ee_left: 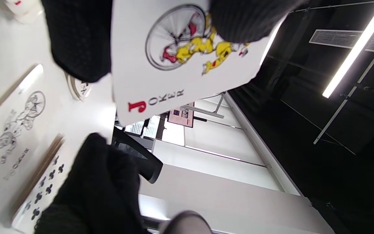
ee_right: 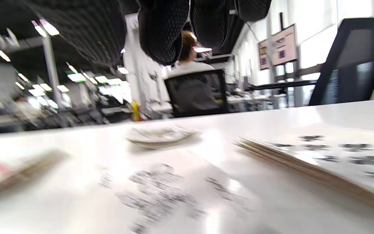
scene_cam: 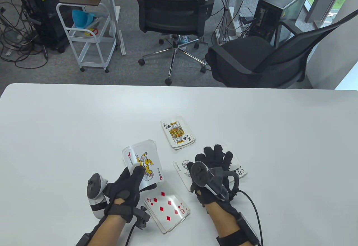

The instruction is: Playing card suit sorting

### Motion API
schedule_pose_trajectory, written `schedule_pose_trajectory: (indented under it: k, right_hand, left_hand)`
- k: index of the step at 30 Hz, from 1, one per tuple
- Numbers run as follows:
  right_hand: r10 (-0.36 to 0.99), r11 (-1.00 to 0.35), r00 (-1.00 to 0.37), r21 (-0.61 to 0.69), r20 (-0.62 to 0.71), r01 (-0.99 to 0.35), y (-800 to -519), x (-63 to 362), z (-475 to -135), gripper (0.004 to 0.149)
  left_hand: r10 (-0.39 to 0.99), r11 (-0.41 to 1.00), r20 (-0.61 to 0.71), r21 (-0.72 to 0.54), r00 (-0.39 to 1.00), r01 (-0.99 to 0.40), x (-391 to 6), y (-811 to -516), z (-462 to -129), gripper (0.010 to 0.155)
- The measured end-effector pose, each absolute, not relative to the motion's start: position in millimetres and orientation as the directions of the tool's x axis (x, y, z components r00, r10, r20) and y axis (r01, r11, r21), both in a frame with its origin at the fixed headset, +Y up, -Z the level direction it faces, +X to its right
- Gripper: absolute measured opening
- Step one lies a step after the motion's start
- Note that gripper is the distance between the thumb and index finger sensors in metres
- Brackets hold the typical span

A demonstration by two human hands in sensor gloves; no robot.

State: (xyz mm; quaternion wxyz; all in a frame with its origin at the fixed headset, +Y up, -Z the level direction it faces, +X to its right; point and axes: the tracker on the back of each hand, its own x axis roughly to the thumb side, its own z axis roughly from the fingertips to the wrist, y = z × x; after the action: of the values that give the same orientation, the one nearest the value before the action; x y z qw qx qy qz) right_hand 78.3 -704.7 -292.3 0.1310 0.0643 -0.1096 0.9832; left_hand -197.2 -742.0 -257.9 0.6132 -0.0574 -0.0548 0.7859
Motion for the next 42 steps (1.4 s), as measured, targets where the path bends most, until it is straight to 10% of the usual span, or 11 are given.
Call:
schedule_pose_trajectory:
  k: [9, 24, 42]
  right_hand:
    - [0.506, -0.742, -0.759, -0.242, 0.41, -0.625, -690.2, 61.4, -268.2, 0.052]
    - [0.484, -0.758, -0.737, -0.195, 0.473, -0.623, -698.2, 30.7, -251.4, 0.065]
    - [0.537, -0.693, -0.7, -0.227, 0.471, -0.684, -699.1, 38.2, -252.9, 0.039]
  left_hand:
    - [0.981, -0.191, -0.058, -0.177, -0.184, -0.966, -191.4, -749.7, -259.5, 0.051]
    - [0.984, -0.178, -0.003, -0.179, -0.181, -0.968, -189.8, -745.1, -256.3, 0.049]
    - [0.978, -0.208, -0.038, -0.188, -0.205, -0.96, -186.3, -753.4, -257.9, 0.051]
